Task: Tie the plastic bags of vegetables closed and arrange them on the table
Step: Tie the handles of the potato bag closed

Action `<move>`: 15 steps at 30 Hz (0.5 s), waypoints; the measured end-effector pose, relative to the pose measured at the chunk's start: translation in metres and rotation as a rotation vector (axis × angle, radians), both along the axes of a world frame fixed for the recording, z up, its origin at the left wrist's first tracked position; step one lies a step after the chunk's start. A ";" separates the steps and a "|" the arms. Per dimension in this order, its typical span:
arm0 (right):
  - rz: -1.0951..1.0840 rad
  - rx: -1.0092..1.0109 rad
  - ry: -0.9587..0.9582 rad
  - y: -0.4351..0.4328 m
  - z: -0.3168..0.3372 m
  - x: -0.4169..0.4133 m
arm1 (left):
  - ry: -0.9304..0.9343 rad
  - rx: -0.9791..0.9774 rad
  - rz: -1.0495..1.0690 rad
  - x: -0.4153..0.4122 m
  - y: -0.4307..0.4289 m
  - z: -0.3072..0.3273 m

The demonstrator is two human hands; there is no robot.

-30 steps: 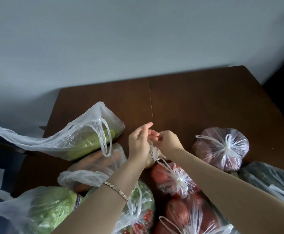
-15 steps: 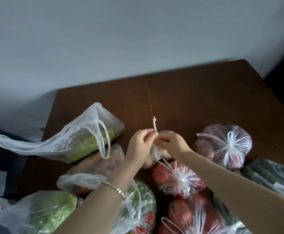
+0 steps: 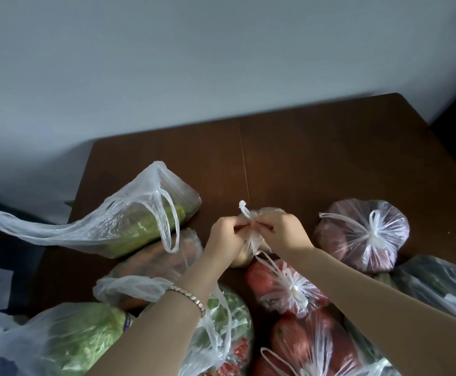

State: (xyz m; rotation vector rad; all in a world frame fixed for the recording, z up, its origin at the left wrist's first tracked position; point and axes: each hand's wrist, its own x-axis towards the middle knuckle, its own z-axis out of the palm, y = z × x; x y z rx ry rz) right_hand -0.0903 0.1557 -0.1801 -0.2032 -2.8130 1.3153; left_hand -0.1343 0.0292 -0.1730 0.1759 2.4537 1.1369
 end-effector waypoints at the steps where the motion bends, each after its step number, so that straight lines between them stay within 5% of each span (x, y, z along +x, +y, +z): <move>1: 0.017 0.072 0.073 -0.001 0.000 0.000 | -0.020 0.033 0.025 0.000 0.000 -0.001; 8: 0.025 0.187 0.316 -0.005 0.002 0.002 | -0.070 0.109 0.076 -0.003 -0.001 -0.002; 15: -0.018 0.086 0.140 -0.002 0.001 -0.001 | -0.072 0.154 0.005 -0.005 0.000 -0.008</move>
